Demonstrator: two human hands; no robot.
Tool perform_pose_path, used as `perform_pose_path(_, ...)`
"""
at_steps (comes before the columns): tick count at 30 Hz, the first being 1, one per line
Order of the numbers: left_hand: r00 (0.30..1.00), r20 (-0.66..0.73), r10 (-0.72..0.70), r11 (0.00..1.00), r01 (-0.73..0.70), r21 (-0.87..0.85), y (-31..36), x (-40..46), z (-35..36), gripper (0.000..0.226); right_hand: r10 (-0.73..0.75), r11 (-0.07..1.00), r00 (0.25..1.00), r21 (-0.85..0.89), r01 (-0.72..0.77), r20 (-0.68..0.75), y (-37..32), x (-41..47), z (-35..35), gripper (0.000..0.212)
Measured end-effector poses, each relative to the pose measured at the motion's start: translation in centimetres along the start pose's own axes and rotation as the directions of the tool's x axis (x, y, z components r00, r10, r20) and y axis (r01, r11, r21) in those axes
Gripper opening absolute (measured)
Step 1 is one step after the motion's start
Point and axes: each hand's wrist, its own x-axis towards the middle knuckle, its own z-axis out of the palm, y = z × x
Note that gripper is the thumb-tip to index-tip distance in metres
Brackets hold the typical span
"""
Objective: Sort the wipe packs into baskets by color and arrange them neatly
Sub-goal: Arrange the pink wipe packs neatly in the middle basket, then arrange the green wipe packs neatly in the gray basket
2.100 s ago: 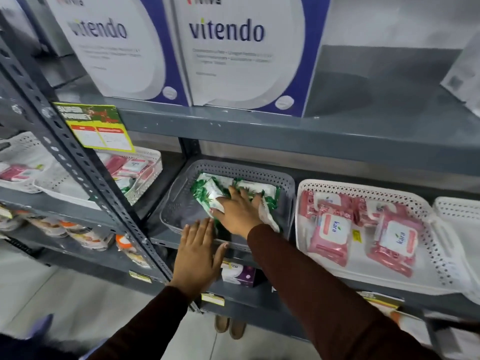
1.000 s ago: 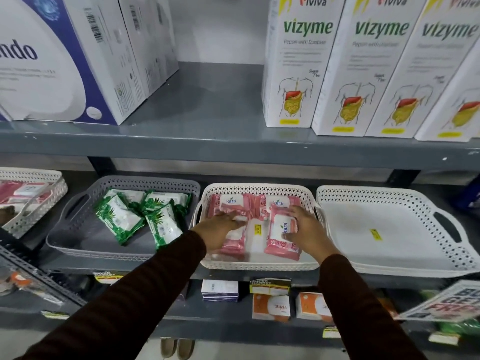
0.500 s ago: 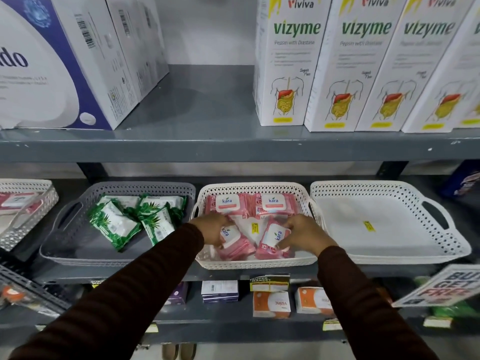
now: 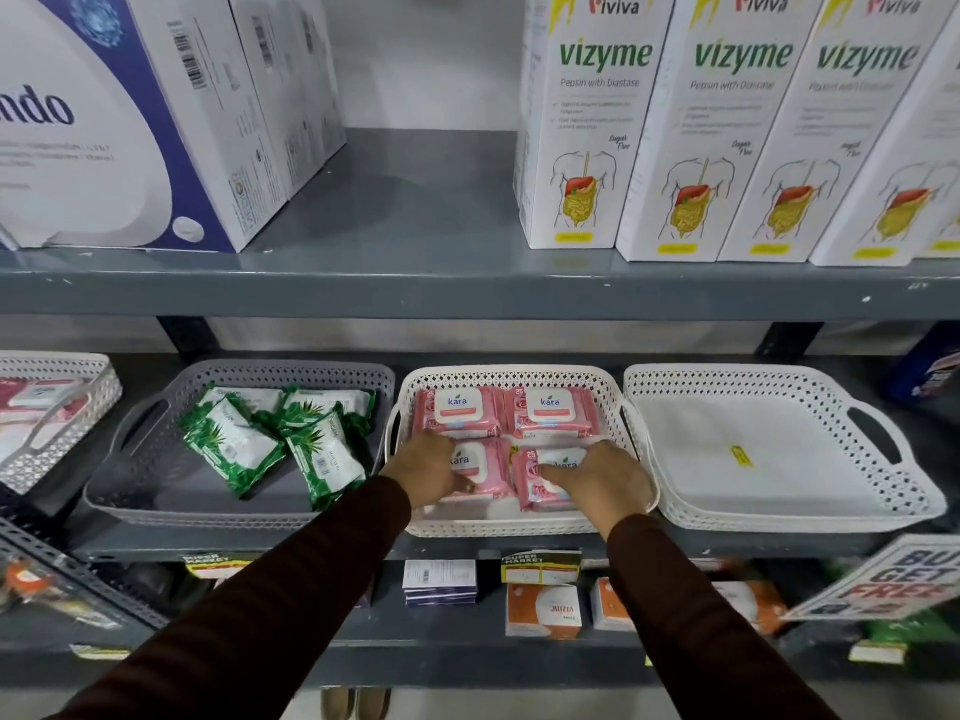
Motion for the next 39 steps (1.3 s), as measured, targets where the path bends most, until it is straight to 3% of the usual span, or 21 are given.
perform_pose_path(6, 0.999, -0.015, -0.030, 0.999, 0.030, 0.034, 0.7, 1.1, -0.1, 0.053, -0.049, 0.993, 0.999, 0.104, 0.049, 0.005, -1.8, 0.6, -0.4, 0.050)
perform_pose_path(12, 0.997, 0.003, -0.077, 0.996, 0.077, 0.037, 0.5, 1.6, 0.4, 0.054, -0.036, 0.992, 0.996, 0.127, 0.026, 0.077, -2.2, 0.9, -0.6, 0.054)
perform_pose_path(18, 0.997, -0.043, -0.065, 0.997, 0.066, 0.031, 1.0, 0.1, 0.4, 0.059, -0.030, 0.999, 0.995, 0.014, 0.029, 0.097, -2.0, 0.3, -1.2, 0.055)
perform_pose_path(20, 0.994, -0.109, -0.022, 0.999, 0.017, -0.041, 0.2, -1.3, -0.4, 0.057, -0.039, 0.999, 0.995, 0.025, 0.037, 0.092, -1.9, 0.3, -1.6, 0.052)
perform_pose_path(23, 0.925, -0.365, 0.107, 0.980, -0.160, -0.118, -3.0, -3.8, -2.0, 0.035, -0.070, 0.998, 0.998, -0.001, 0.070, 0.005, -3.0, -0.4, -1.5, 0.045)
perform_pose_path(26, 0.851, -0.518, 0.082, 0.987, -0.143, -0.078, -8.5, -6.3, -3.5, 0.035, -0.200, 0.978, 0.977, 0.042, 0.203, -0.070, -6.5, -2.2, 0.1, 0.040)
perform_pose_path(30, 0.915, -0.390, -0.098, 0.995, 0.080, -0.063, -18.3, -8.8, -6.1, 0.045, -0.392, 0.883, 0.916, 0.247, 0.399, -0.080, -14.6, -6.6, 4.2, 0.026)
perform_pose_path(32, 0.950, -0.290, -0.116, 0.993, 0.106, -0.050, -21.6, -9.2, -7.1, 0.046, -0.471, 0.844, 0.881, 0.271, 0.463, -0.038, -18.7, -8.0, 6.3, 0.028)
perform_pose_path(35, 0.986, -0.166, 0.008, 0.980, 0.025, 0.199, -25.0, -8.9, -8.3, 0.057, -0.525, 0.846, 0.850, 0.141, 0.515, 0.047, -24.4, -8.8, 9.6, 0.045)
perform_pose_path(39, 0.996, -0.064, 0.060, 0.972, -0.044, 0.232, -26.3, -8.7, -10.3, 0.057, -0.437, 0.884, 0.878, -0.089, 0.459, 0.194, -28.3, -8.5, 12.1, 0.062)
